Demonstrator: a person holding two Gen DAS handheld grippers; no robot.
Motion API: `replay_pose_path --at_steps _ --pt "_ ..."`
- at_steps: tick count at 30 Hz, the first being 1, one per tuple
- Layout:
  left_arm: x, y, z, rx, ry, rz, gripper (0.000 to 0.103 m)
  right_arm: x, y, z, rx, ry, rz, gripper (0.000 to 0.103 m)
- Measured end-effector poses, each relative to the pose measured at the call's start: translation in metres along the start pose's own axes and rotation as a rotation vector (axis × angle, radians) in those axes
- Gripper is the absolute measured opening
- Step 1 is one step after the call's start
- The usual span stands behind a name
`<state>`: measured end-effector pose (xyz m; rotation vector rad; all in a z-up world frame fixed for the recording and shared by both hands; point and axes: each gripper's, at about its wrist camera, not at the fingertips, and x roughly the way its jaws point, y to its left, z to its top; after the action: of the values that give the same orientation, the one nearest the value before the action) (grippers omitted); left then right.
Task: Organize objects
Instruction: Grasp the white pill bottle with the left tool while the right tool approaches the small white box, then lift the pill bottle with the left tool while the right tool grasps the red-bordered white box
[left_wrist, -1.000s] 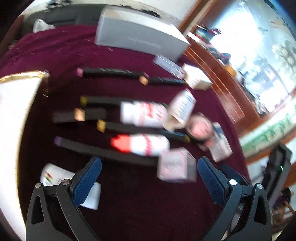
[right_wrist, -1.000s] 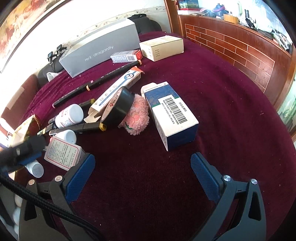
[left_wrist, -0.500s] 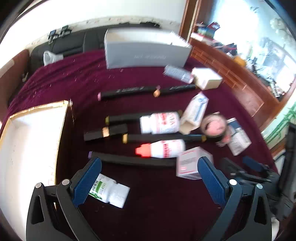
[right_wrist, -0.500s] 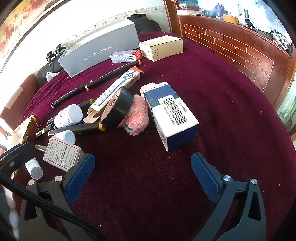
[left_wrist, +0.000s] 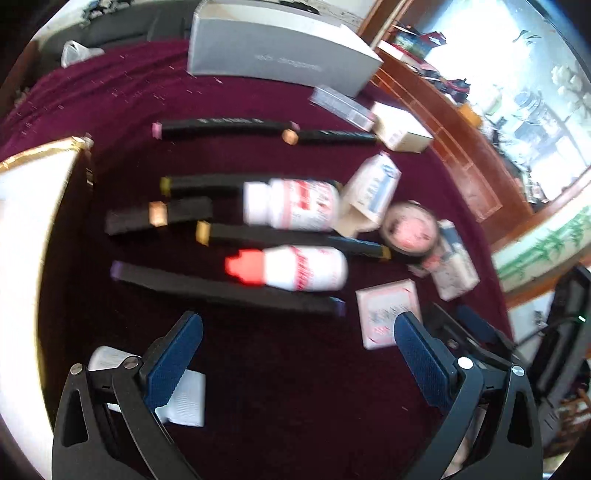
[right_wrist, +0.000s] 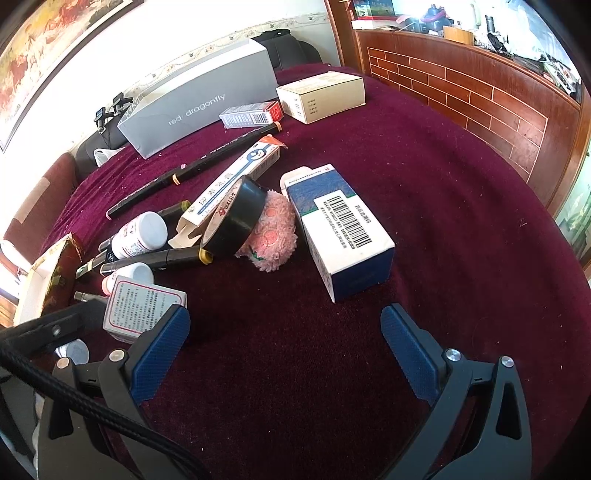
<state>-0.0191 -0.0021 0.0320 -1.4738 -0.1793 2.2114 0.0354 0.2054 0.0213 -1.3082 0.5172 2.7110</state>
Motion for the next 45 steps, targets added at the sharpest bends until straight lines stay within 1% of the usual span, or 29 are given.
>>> replay_pose_path --at_steps 2,5,7,8,9,11,12,15,17,19,21,22,24,25,27,31,33,35,38,41,45 --pt "0.002 -0.006 -0.003 0.007 0.03 -0.024 0.101 0.0 -0.001 0.0 0.006 -0.002 0.008 0.103" --pt "-0.004 -0.014 -0.009 0.031 0.045 -0.058 0.101 -0.001 -0.002 0.0 0.014 -0.006 0.018 0.103" --pt "-0.015 -0.017 -0.01 0.041 0.013 -0.048 0.101 -0.001 -0.003 0.0 0.02 -0.008 0.024 0.103" --pt "-0.021 -0.017 -0.01 0.054 -0.014 -0.019 0.101 -0.002 -0.003 0.0 0.022 -0.009 0.028 0.103" --pt "-0.027 -0.017 -0.009 0.066 -0.047 0.04 0.101 -0.002 -0.004 0.0 0.025 -0.01 0.031 0.103" --pt "-0.031 -0.014 -0.008 0.081 -0.078 0.108 0.101 -0.003 -0.005 0.0 0.033 -0.012 0.04 0.103" --pt "-0.03 -0.012 -0.007 0.09 -0.081 0.141 0.101 -0.004 -0.006 0.0 0.036 -0.014 0.044 0.103" --pt "-0.02 -0.006 -0.004 0.093 -0.062 0.185 0.101 -0.004 -0.007 0.0 0.049 -0.016 0.06 0.103" --pt "-0.015 -0.001 -0.005 0.08 -0.064 0.235 0.101 -0.004 -0.008 0.001 0.054 -0.017 0.066 0.103" --pt "-0.011 0.005 -0.006 0.067 -0.057 0.243 0.101 -0.004 -0.008 0.001 0.056 -0.018 0.069 0.103" --pt "-0.004 0.009 -0.008 0.059 -0.028 0.25 0.101 -0.004 -0.008 0.001 0.056 -0.018 0.069 0.103" --pt "0.001 0.01 -0.009 0.053 -0.013 0.243 0.101 -0.004 -0.008 0.001 0.056 -0.018 0.069 0.103" --pt "0.005 0.013 -0.013 0.04 0.019 0.201 0.101 -0.004 -0.008 0.0 0.058 -0.02 0.07 0.103" --pt "0.004 0.011 -0.015 0.047 0.011 0.204 0.101 -0.004 -0.008 0.001 0.058 -0.02 0.07 0.103" --pt "0.002 0.007 -0.019 0.057 0.024 0.174 0.101 -0.004 -0.008 0.0 0.058 -0.019 0.069 0.103" --pt "-0.002 -0.004 -0.029 0.067 0.046 0.095 0.101 -0.003 -0.007 0.001 0.051 -0.018 0.059 0.103" --pt "-0.008 -0.006 -0.033 0.055 0.047 0.039 0.101 -0.003 -0.007 0.001 0.048 -0.017 0.055 0.103" --pt "-0.021 -0.005 -0.035 0.04 0.019 0.005 0.101 -0.003 -0.007 0.001 0.047 -0.017 0.054 0.103" --pt "-0.05 0.001 -0.039 0.036 -0.065 0.011 0.101 -0.003 -0.007 0.001 0.047 -0.017 0.054 0.103" --pt "-0.075 0.011 -0.046 0.03 -0.126 0.061 0.101 -0.003 -0.007 0.001 0.046 -0.016 0.053 0.103" --pt "-0.084 0.009 -0.061 0.081 -0.144 0.11 0.101 -0.005 -0.006 0.002 0.042 0.001 0.072 0.103"
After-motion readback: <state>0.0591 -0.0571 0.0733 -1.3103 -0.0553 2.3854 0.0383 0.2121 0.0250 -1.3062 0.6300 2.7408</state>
